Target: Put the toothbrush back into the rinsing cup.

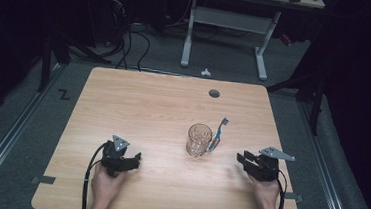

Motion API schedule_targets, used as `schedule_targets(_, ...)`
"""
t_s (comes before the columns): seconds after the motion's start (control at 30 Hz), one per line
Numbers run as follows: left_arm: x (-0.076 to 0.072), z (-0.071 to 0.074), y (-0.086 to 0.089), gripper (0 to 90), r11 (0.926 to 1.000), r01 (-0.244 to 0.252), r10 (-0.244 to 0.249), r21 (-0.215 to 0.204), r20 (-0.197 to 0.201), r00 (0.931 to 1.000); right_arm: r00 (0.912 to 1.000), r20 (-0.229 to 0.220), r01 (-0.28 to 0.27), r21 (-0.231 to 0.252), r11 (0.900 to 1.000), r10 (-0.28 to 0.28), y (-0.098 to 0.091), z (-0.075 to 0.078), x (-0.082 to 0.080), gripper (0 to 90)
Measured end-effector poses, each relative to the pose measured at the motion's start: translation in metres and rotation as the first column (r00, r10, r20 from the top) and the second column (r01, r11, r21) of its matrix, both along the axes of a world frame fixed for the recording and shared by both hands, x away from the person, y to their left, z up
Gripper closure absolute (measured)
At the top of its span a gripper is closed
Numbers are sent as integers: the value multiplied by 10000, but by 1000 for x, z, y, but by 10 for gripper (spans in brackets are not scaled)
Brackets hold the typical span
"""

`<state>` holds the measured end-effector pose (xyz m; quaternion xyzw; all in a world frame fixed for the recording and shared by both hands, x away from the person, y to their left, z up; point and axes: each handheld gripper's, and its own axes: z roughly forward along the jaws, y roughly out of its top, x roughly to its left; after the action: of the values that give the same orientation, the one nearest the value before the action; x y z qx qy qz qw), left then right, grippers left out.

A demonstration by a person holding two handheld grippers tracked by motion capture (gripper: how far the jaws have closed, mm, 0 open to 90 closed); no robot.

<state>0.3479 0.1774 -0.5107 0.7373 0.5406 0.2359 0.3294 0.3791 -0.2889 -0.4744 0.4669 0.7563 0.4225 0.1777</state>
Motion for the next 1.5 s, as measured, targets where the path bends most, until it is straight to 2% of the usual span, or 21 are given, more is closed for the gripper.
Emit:
schedule_targets(0.6, 0, 0, 0, 212, 10000, -3, 3, -2, 1, 10000, 9995, -330, -32, -286, 9996, 22, 8, -17, 5, 615)
schedule_targets(1.13, 0, 0, 0, 213, 10000, -3, 3, -1, 1, 10000, 9986, -526, -49, -831, 9965, 5, 14, -28, 8, 600)
schedule_targets(1.33, 0, 0, 0, 212, 10000, -5, 5, 0, 0, 10000, 9987, -507, -13, -983, 9952, -37, 15, -29, 8, 594)
schedule_targets(1.5, 0, 0, 0, 212, 10000, -5, 5, -1, -2, 10000, 9991, -417, -87, -1331, 9911, 31, 19, -30, 7, 560)
